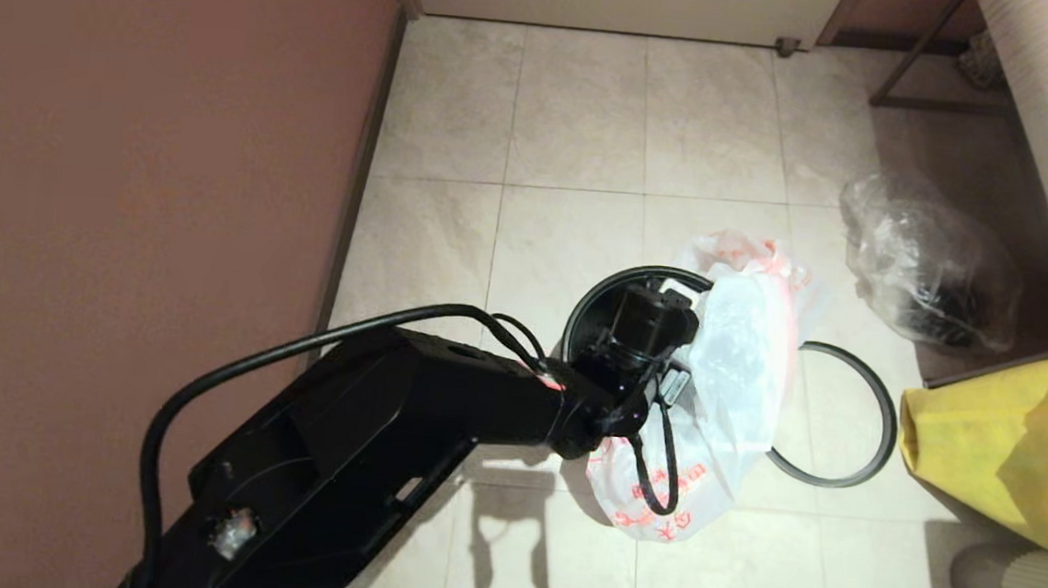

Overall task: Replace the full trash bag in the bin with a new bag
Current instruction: Put the new garbage bag on the trash can

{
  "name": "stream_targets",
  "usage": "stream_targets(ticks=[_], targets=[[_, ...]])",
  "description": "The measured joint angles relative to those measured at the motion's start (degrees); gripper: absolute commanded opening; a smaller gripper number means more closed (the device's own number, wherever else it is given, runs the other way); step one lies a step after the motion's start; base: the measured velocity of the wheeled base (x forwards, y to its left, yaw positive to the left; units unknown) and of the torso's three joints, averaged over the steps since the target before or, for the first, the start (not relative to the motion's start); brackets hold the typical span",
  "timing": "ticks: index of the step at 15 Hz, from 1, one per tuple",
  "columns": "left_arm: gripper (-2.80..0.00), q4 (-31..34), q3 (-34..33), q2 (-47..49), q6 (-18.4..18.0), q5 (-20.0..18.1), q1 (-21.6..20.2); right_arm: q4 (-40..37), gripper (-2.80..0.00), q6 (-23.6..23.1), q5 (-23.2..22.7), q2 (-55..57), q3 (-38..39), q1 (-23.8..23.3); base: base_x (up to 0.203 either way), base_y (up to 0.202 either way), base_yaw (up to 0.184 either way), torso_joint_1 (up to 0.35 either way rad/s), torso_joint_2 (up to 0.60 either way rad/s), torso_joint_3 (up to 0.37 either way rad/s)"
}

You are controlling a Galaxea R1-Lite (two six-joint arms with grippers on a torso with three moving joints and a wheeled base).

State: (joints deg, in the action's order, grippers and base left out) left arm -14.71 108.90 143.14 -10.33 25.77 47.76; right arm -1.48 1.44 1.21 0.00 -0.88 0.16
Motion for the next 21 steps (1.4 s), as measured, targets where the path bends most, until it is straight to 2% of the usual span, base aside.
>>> stream_targets(ticks=[3, 6, 9, 13, 16, 18, 21], targets=[[-2.80, 2.96, -10.21, -7.46, 4.43, 0.11, 0.33, -0.01, -2.80, 0.01, 0.02, 0.00, 0.00, 0.00, 0.000, 0.000, 0.000, 0.000, 0.00, 0.000], [-2.80, 3.70, -21.55, -18.65, 6.09, 0.13, 0.69, 0.00, -2.80, -0.02, 0.00, 0.00, 0.00, 0.00, 0.000, 0.000, 0.000, 0.000, 0.00, 0.000], [-2.80, 6.80, -28.04, -29.86, 7.48, 0.11, 1.62, 0.00, -2.80, -0.02, 0.02, 0.00, 0.00, 0.00, 0.000, 0.000, 0.000, 0.000, 0.00, 0.000], [-2.80, 17.77, -29.52, -39.47, 12.21, -0.09, 4.27, -0.01, -2.80, 0.01, 0.00, 0.00, 0.00, 0.00, 0.000, 0.000, 0.000, 0.000, 0.00, 0.000], [-2.80, 19.33, -31.50, -41.31, 13.90, -0.12, 3.65, -0.06, -2.80, -0.43, 0.00, 0.00, 0.00, 0.00, 0.000, 0.000, 0.000, 0.000, 0.00, 0.000], [-2.80, 19.25, -32.09, -41.39, 14.24, -0.09, 2.86, -0.20, -2.80, -2.47, -0.05, 0.04, -0.58, 0.00, 0.000, 0.000, 0.000, 0.000, 0.00, 0.000], [-2.80, 19.28, -32.39, -41.09, 15.19, -0.11, 2.79, -0.64, -2.80, -2.68, -0.80, 2.82, -6.20, 0.08, 0.000, 0.000, 0.000, 0.000, 0.00, 0.000]])
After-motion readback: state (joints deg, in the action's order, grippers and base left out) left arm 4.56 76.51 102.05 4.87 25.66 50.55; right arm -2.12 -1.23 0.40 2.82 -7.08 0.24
